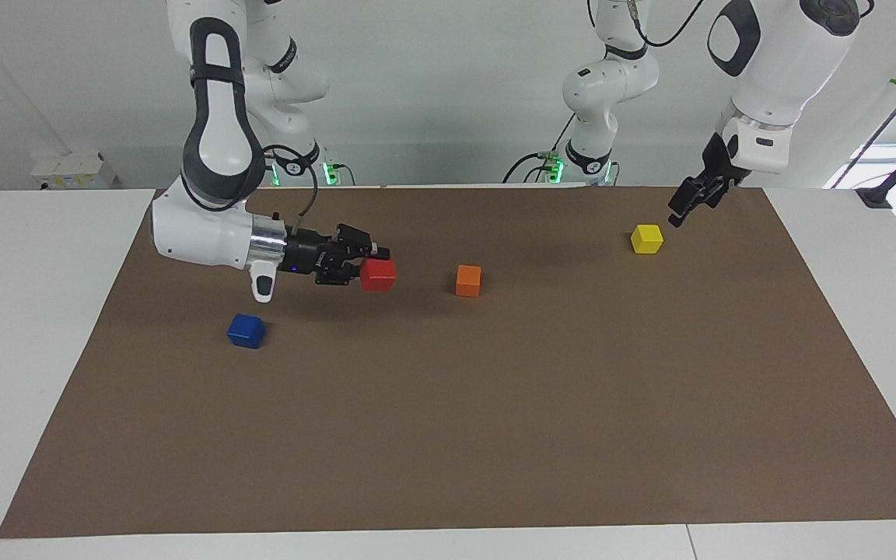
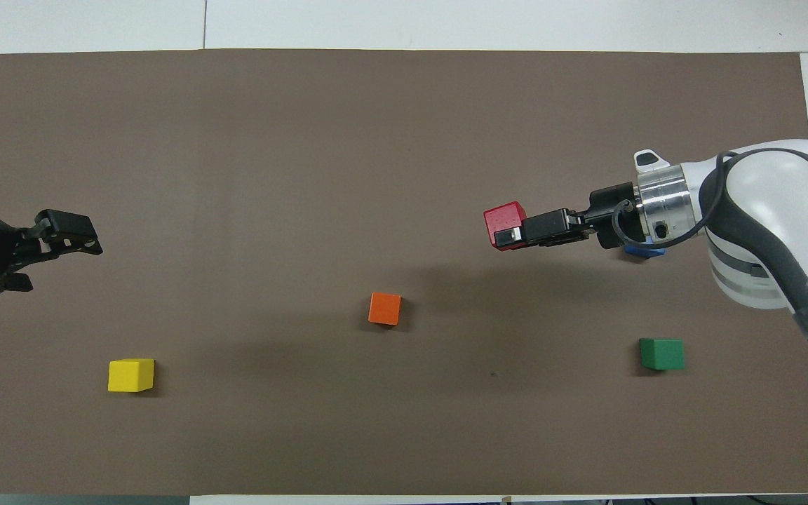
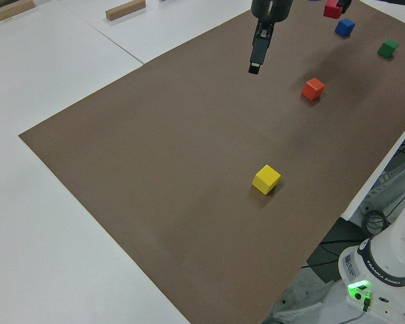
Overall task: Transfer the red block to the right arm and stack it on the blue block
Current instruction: 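Carry the red block with the right gripper over the blue block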
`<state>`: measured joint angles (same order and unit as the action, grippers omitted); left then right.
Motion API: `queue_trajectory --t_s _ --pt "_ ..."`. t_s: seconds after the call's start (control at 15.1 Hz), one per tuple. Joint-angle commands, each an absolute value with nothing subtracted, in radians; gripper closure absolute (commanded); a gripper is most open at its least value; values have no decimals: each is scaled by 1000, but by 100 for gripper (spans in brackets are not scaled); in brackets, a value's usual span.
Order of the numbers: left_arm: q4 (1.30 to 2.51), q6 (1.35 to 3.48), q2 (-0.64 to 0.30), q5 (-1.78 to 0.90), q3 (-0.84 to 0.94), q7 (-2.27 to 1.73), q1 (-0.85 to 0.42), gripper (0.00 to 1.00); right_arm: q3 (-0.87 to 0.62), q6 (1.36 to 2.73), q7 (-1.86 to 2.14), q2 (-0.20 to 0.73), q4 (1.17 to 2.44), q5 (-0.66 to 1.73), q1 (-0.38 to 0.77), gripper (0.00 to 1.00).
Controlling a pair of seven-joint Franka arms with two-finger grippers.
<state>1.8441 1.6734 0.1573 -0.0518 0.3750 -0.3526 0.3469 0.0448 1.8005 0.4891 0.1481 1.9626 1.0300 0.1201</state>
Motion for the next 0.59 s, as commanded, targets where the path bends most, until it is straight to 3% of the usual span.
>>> queue_trajectory --t_s 0.0,0.26,0.4,0.53 --pt "1627 1543 11 21 379 -243 344 0 41 1821 442 117 1936 863 109 100" --pt "1513 1506 -80 66 390 -207 336 0 43 1821 333 97 1870 532 109 100" --pt "1511 1508 -80 77 370 -201 261 0 41 1821 237 84 1844 360 113 100" --pt "1529 1497 -58 91 242 -212 139 0 40 1822 128 71 1844 216 124 100"
